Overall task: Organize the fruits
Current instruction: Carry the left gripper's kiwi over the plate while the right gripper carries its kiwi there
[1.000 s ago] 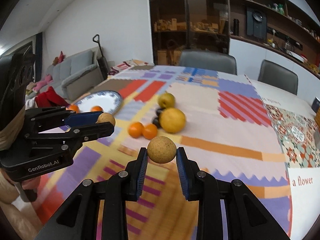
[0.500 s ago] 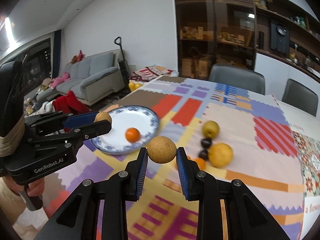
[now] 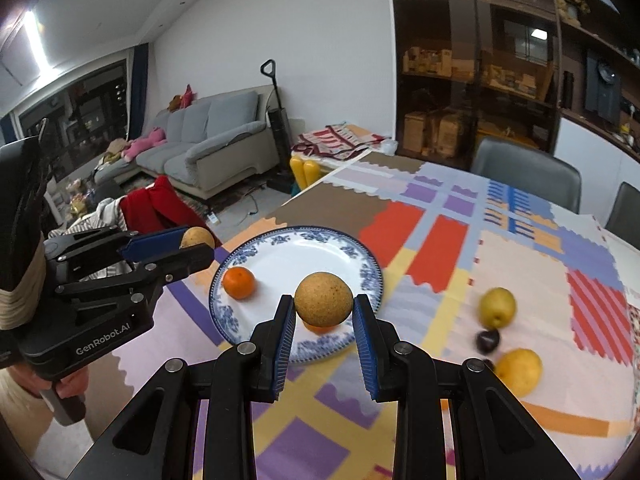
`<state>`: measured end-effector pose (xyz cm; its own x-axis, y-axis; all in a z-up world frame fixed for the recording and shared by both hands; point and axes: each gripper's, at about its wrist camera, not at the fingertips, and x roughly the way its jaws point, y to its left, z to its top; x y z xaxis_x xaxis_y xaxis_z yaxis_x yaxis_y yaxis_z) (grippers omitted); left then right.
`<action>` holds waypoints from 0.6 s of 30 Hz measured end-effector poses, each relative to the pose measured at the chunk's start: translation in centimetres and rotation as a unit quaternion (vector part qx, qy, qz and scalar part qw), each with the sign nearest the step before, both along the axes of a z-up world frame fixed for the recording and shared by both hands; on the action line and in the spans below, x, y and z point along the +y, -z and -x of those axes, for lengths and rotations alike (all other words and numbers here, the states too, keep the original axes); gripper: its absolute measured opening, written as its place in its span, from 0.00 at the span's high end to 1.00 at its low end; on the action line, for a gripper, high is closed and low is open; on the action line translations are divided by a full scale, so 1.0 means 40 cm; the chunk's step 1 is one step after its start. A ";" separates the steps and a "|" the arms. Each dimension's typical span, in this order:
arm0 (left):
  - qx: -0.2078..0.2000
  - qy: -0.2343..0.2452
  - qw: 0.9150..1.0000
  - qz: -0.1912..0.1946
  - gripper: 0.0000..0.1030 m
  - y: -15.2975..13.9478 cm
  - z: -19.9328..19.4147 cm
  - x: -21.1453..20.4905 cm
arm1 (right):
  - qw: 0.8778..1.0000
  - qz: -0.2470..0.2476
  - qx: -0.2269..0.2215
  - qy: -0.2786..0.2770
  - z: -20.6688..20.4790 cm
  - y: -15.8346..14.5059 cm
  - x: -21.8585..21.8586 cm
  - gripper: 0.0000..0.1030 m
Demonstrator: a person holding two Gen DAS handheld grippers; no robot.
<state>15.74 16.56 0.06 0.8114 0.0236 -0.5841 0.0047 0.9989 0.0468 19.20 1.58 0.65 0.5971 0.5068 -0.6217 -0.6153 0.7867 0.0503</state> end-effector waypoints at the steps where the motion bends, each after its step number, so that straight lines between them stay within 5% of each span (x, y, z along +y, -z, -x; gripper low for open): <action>1: 0.002 -0.002 1.000 -0.002 0.75 0.005 -0.009 0.009 | 1.000 0.001 0.004 -0.002 -0.010 0.006 0.012 0.70; 10: 0.043 -0.012 0.999 -0.006 0.75 0.081 -0.130 0.082 | 0.999 0.015 0.046 -0.002 -0.124 0.068 0.095 0.70; 18: 0.091 -0.004 0.995 0.029 0.75 0.144 -0.221 0.135 | 0.996 0.031 0.086 0.004 -0.226 0.137 0.155 0.70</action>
